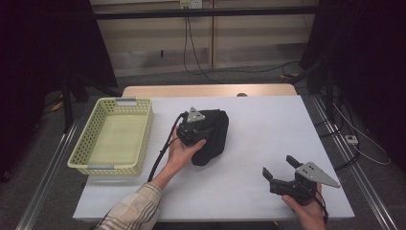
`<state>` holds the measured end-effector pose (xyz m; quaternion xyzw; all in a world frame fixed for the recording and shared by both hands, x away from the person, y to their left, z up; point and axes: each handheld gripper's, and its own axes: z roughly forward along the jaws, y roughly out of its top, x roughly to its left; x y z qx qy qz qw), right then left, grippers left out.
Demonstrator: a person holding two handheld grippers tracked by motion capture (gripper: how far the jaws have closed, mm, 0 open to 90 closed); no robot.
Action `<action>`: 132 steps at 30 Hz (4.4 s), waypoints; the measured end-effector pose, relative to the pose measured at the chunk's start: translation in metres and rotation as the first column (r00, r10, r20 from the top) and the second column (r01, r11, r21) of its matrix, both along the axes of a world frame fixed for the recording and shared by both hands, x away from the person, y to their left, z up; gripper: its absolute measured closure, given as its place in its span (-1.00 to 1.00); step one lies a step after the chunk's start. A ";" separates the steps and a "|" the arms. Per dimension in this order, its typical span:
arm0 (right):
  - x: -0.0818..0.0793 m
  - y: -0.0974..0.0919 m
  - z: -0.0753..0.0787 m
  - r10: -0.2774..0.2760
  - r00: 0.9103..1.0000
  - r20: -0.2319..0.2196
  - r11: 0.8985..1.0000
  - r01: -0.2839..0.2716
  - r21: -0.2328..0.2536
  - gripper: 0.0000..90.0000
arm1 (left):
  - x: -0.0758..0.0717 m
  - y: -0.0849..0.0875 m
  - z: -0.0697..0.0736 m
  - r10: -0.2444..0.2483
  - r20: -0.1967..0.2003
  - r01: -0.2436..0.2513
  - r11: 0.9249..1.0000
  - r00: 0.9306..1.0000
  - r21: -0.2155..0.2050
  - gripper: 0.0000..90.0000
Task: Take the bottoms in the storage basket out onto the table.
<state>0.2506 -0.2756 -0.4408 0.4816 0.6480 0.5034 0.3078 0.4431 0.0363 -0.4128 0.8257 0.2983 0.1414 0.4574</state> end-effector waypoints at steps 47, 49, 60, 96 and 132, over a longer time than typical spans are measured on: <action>0.000 0.000 0.000 0.006 1.000 -0.002 1.000 -0.006 -0.003 -0.90 | 0.030 -0.009 -0.032 0.116 -0.069 -0.108 0.988 0.991 0.112 0.51; 0.000 0.000 0.000 0.005 1.000 -0.002 1.000 -0.005 -0.003 -0.90 | 0.032 -0.012 -0.031 0.115 -0.073 -0.106 0.988 0.991 0.114 0.53; 0.001 0.000 0.000 0.007 1.000 -0.007 1.000 -0.007 -0.005 -0.90 | 0.046 -0.018 -0.033 0.114 -0.091 -0.105 0.990 0.989 0.097 0.52; 0.004 0.000 -0.002 0.015 1.000 -0.020 1.000 -0.015 0.006 -0.89 | 0.041 -0.027 -0.038 0.054 -0.126 -0.040 0.993 0.991 0.113 -0.14; 0.002 -0.001 -0.003 0.014 1.000 -0.023 1.000 -0.014 0.008 -0.89 | 0.035 -0.022 -0.024 0.012 -0.073 -0.008 0.999 0.997 0.050 -0.86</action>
